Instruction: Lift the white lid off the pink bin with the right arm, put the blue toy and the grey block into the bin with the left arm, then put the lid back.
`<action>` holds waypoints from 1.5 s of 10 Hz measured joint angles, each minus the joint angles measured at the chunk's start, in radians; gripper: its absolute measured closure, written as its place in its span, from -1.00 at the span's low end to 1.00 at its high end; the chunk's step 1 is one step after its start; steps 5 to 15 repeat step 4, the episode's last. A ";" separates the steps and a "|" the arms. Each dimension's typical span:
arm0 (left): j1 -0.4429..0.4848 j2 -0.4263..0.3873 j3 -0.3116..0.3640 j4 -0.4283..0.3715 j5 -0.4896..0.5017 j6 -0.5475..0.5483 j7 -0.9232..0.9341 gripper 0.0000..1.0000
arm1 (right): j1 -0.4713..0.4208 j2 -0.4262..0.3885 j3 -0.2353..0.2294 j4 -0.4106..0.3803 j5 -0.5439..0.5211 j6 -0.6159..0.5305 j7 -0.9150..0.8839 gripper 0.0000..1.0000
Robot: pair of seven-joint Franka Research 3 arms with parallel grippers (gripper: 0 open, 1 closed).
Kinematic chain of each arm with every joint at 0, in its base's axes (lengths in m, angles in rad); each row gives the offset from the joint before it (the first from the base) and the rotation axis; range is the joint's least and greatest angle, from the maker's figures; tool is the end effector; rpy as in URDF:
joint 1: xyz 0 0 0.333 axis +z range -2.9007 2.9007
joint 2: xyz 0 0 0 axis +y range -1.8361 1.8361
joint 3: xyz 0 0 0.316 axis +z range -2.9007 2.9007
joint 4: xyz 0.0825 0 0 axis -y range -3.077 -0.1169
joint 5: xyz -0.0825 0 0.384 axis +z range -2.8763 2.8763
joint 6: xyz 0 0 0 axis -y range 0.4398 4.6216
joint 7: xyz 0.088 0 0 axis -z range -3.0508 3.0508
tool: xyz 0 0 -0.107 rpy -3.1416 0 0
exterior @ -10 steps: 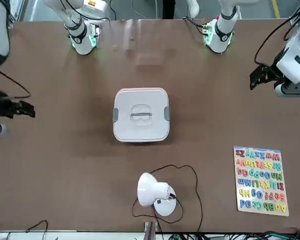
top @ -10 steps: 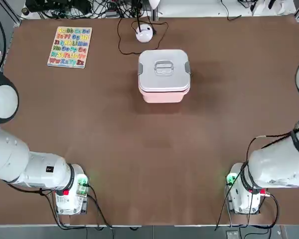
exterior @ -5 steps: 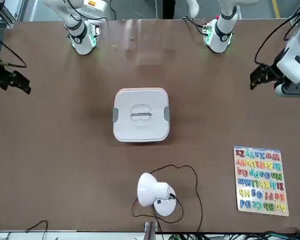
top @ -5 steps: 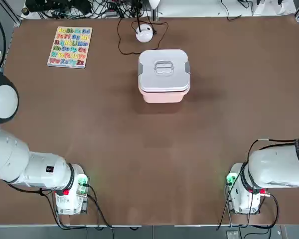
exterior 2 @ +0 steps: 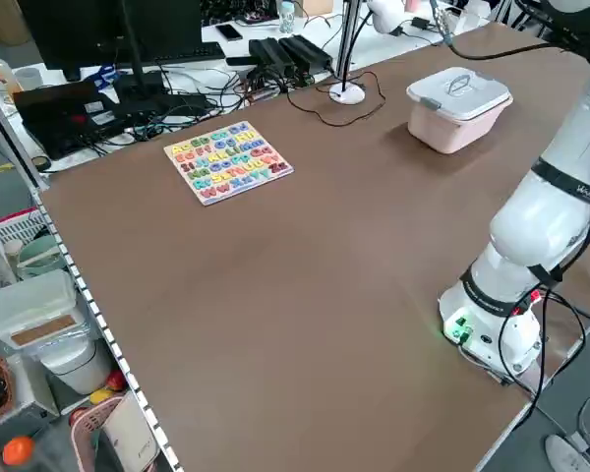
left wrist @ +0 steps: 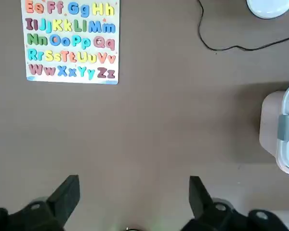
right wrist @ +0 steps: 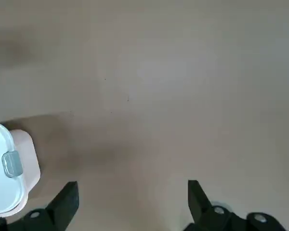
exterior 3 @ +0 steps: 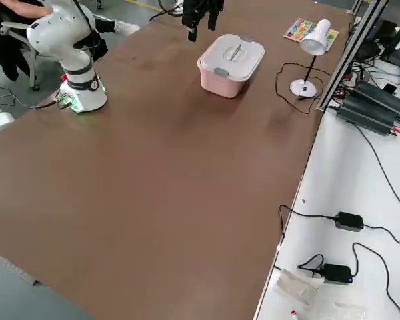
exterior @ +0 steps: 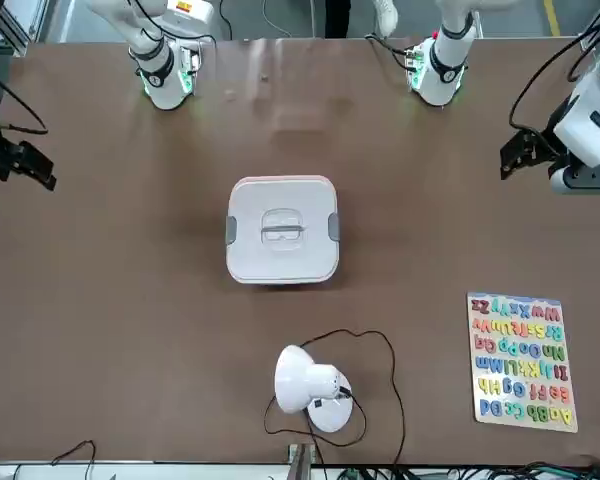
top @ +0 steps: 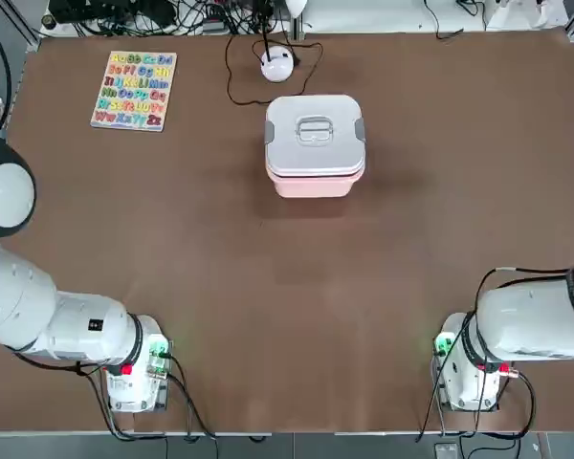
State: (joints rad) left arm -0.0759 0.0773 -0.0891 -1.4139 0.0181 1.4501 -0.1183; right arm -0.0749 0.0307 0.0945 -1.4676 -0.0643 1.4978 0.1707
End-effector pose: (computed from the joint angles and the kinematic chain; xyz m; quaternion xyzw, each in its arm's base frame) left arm 0.5593 -0.0887 0.6441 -0.9995 0.0224 0.0194 0.0084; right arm 0.5571 0.0027 0.6497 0.9965 -0.0778 0.0027 0.0305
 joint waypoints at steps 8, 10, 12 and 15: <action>0.000 0.000 0.000 0.000 0.000 0.000 0.000 -1.00 | 0.004 0.000 0.000 0.000 0.000 0.009 0.000 -1.00; 0.000 0.000 0.000 0.000 0.000 0.000 0.000 -1.00 | 0.004 0.000 0.000 0.000 0.000 0.009 0.000 -1.00; 0.000 0.000 0.000 0.000 0.000 0.000 0.000 -1.00 | 0.004 0.000 0.000 0.000 0.000 0.009 0.000 -1.00; 0.000 0.000 0.000 0.000 0.000 0.000 0.000 -1.00 | 0.004 0.000 0.000 0.000 0.000 0.009 0.000 -1.00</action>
